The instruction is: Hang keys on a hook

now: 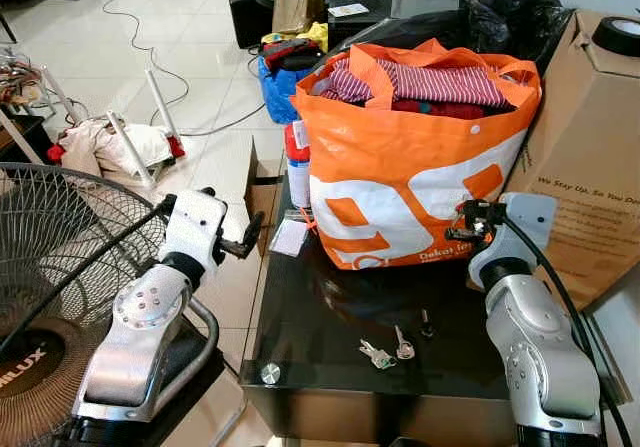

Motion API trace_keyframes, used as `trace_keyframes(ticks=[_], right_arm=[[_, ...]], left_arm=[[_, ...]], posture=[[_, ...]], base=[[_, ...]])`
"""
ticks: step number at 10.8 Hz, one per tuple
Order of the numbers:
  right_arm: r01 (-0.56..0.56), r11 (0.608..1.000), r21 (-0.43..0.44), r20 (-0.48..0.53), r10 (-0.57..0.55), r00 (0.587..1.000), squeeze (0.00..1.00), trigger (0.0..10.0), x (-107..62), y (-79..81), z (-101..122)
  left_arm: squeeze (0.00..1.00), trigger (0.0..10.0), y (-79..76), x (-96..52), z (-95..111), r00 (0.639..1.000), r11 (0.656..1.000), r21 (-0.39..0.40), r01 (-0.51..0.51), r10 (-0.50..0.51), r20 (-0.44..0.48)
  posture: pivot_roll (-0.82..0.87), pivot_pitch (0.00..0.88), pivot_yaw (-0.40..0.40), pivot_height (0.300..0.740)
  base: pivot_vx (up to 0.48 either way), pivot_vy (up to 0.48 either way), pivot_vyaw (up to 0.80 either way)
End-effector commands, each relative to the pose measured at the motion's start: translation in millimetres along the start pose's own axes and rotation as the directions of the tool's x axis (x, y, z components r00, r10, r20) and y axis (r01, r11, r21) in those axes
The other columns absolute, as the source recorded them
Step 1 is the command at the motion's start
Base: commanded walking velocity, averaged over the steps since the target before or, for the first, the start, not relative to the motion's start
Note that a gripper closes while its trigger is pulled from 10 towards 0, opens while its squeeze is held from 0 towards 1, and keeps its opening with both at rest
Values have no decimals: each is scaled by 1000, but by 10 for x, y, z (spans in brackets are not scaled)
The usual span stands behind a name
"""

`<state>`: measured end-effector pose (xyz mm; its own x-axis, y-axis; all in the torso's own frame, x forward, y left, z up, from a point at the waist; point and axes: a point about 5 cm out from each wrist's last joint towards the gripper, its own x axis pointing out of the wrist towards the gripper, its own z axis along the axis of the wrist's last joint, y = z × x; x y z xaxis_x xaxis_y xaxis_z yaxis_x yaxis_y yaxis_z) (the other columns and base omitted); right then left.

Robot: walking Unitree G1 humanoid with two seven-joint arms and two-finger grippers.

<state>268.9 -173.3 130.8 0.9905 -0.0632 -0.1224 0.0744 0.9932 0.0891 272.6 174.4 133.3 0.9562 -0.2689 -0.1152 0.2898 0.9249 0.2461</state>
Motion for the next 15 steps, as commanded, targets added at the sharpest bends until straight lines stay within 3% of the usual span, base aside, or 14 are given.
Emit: trace_keyframes(ticks=[1, 5, 15], right_arm=[[-3, 1000, 7, 11, 3, 1000, 0, 10000, 38, 12, 37], [-13, 1000, 7, 3, 13, 1000, 0, 10000, 83, 24, 42], [-28, 1000, 3, 3, 28, 1000, 0, 10000, 105, 56, 43]], left_arm=[[0, 10000, 28, 22, 8, 1000, 1000, 9, -15, 15, -6], [0, 10000, 25, 23, -1, 1000, 1000, 4, -26, 26, -5], [0, 10000, 26, 9, -2, 999, 999, 7, -32, 32, -9]], posture=[[-56, 0, 42, 740], [-55, 0, 32, 740], [-42, 0, 24, 740]], base=[[0, 0, 0], [0, 0, 0], [-284, 0, 0]])
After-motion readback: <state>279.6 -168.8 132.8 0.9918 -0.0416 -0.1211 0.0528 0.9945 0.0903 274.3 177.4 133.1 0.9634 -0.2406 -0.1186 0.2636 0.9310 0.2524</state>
